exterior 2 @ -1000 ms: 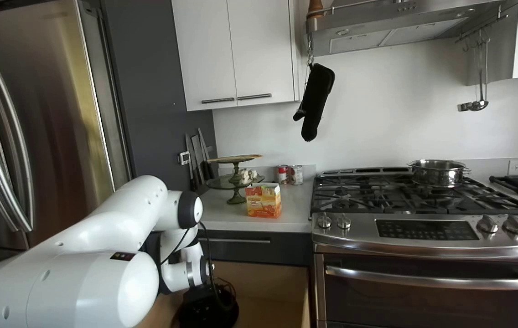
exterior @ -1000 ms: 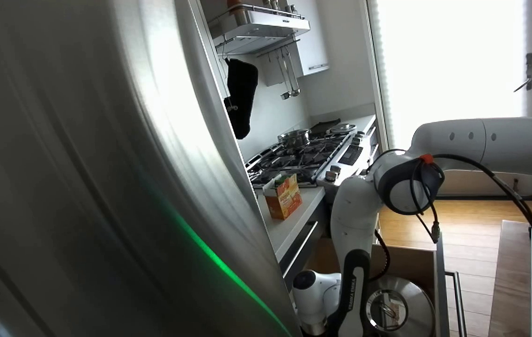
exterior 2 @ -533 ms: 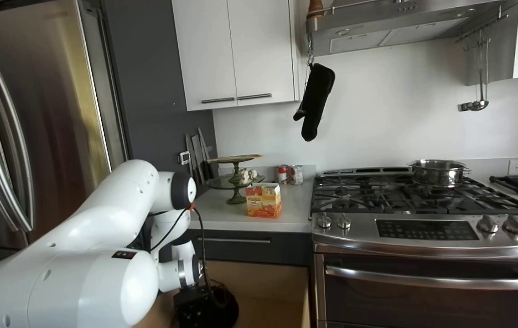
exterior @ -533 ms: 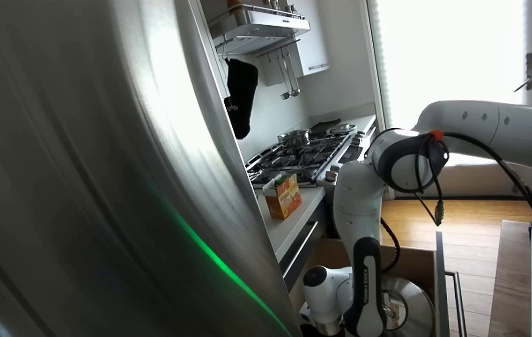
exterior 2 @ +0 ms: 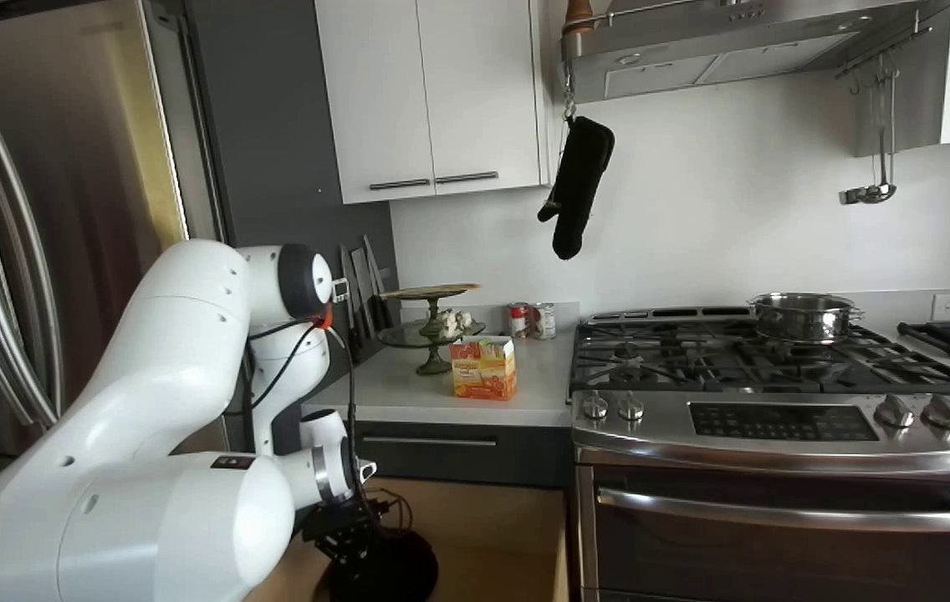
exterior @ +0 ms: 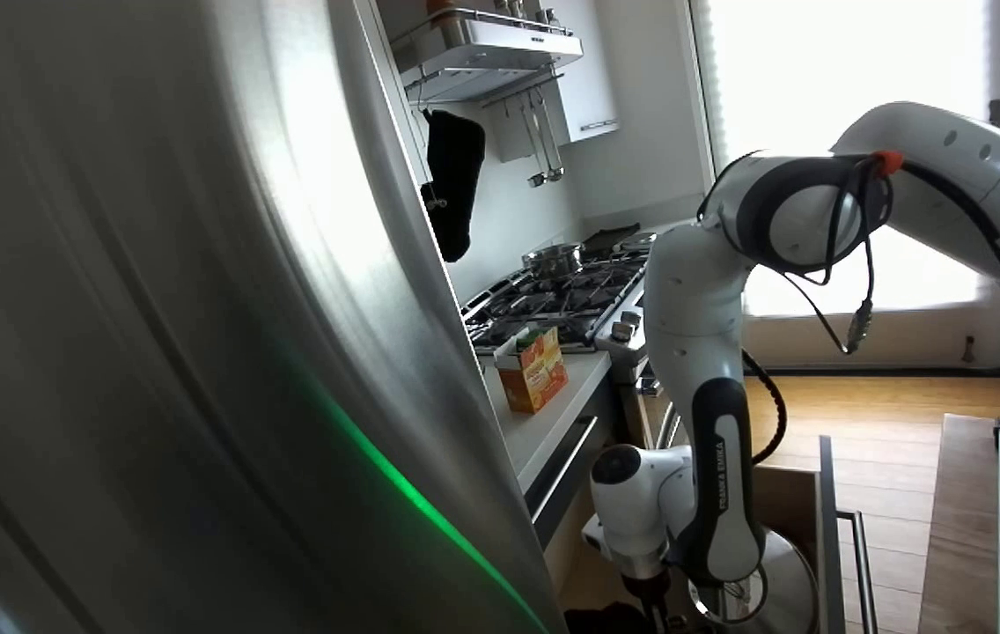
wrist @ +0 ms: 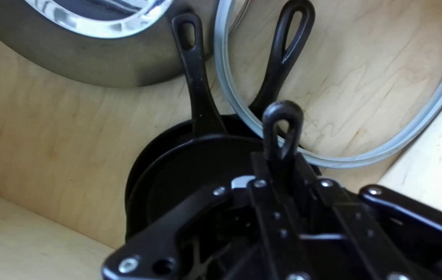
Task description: Pick up the black measuring spoon from the open drawer and put it on the kitchen counter
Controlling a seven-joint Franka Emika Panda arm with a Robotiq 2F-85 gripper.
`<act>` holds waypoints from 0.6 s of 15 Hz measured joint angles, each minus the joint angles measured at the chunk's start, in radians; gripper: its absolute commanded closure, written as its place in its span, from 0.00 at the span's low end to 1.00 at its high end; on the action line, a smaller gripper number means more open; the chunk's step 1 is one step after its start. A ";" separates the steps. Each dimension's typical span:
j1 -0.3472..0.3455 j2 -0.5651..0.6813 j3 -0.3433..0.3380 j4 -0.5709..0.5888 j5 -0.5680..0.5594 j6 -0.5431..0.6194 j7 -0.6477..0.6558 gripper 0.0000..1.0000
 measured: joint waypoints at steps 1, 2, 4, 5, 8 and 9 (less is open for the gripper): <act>0.006 -0.047 -0.009 -0.042 0.004 0.000 0.021 0.95; 0.011 -0.094 -0.016 -0.080 0.009 0.000 0.042 0.95; 0.017 -0.180 -0.027 -0.145 0.023 0.000 0.083 0.95; 0.018 -0.220 -0.030 -0.173 0.029 0.000 0.101 0.95; 0.031 -0.325 -0.036 -0.247 0.038 -0.001 0.154 0.95; 0.047 -0.351 -0.046 -0.268 0.035 -0.001 0.173 0.81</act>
